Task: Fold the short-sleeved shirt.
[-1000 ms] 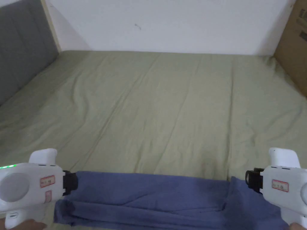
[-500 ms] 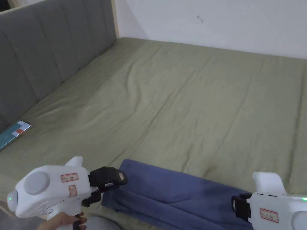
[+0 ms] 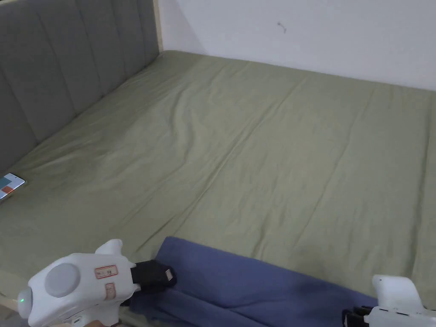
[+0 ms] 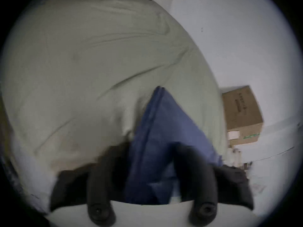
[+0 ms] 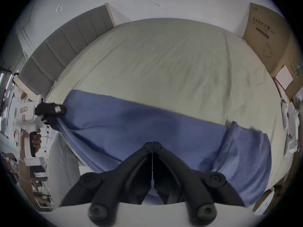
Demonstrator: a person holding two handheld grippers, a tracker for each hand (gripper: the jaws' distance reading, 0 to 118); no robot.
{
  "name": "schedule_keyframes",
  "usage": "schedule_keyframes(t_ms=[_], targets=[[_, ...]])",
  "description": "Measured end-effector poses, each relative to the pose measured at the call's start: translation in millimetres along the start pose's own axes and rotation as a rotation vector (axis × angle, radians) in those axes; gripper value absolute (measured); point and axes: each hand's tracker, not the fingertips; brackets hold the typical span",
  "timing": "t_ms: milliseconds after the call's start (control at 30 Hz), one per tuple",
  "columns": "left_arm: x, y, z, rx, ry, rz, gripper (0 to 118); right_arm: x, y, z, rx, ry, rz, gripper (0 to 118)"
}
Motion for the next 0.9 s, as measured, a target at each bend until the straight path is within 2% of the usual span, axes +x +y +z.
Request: schedule_keyframes(t_ms=[33, 100, 233, 400, 600, 767, 867, 900], targets=[[3, -2, -1, 0.005, 0.037, -0.028, 10, 4, -1, -1, -0.003, 0.002, -0.019, 0], [6, -2, 0, -0.023, -0.072, 0.041, 9, 1, -5, 8, 0.006, -0.001, -0.053, 0], [37, 3, 4, -0.031, 0.016, -0.131, 9, 12, -17, 13, -0.006, -0.011, -0.071, 0], [86, 5, 35, 0.038, -0.067, -0.172, 9, 35, -32, 30, 0.02, -0.001, -0.151, 0], [193, -21, 53, 0.03, -0.157, -0.47, 9, 57, -44, 60, 0.08, 0.002, -0.219, 0], [273, -77, 21, -0.095, -0.302, -0.633, 9, 85, -53, 72, 0.112, -0.007, -0.305, 0], [296, -111, -17, -0.17, -0.296, -0.665, 10, 99, -63, 78, 0.117, -0.021, -0.355, 0], [301, -121, -28, -0.189, -0.282, -0.663, 21, 104, -67, 76, 0.116, -0.024, -0.369, 0]])
